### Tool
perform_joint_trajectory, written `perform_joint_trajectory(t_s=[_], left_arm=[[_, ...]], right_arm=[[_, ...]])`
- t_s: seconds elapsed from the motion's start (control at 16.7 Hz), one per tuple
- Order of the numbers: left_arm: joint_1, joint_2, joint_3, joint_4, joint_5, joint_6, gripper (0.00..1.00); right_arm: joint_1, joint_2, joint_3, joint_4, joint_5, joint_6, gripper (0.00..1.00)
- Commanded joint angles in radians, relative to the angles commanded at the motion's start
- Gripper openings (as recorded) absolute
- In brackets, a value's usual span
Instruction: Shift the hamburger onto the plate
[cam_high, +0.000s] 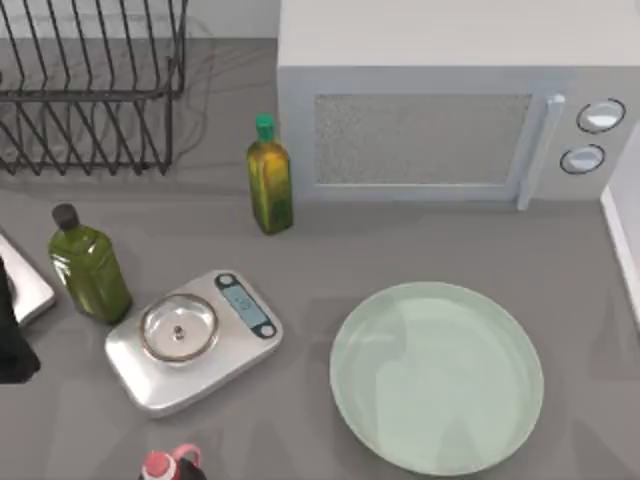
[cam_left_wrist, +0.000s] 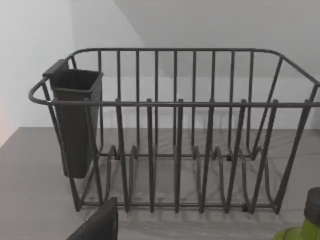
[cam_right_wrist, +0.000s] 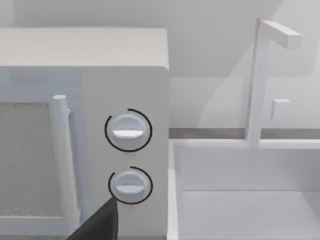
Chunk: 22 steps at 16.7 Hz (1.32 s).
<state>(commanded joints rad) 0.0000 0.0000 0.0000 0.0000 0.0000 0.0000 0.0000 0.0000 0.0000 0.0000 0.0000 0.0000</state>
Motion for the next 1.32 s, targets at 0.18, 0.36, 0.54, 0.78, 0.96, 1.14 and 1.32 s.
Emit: perform_joint_trajectory(t_s=[0.18,0.36,0.54,0.78,0.96,1.14,1.32], left_arm=[[0.0,0.0,0.0,0.0,0.0,0.0,1.0],[0.0,0.0,0.0,0.0,0.0,0.0,1.0],[0.0,0.0,0.0,0.0,0.0,0.0,1.0],[0.0,0.0,0.0,0.0,0.0,0.0,1.0],[0.0,0.0,0.0,0.0,0.0,0.0,1.0],[0.0,0.0,0.0,0.0,0.0,0.0,1.0],[0.0,0.0,0.0,0.0,0.0,0.0,1.0]], right_arm=[[0.0,0.013,0.01,-0.012,0.0,-0.012,1.0],[0.004,0.109,0.08,-0.099,0.0,-0.103,1.0],[0.012,0.302,0.195,-0.25,-0.002,-0.259,1.0],[0.023,0.667,0.372,-0.501,-0.003,-0.51,1.0],[0.03,0.925,0.501,-0.684,-0.003,-0.692,1.0],[0.035,1.122,0.617,-0.836,-0.002,-0.847,1.0],[0.039,1.269,0.706,-0.941,-0.001,-0.96,1.0]])
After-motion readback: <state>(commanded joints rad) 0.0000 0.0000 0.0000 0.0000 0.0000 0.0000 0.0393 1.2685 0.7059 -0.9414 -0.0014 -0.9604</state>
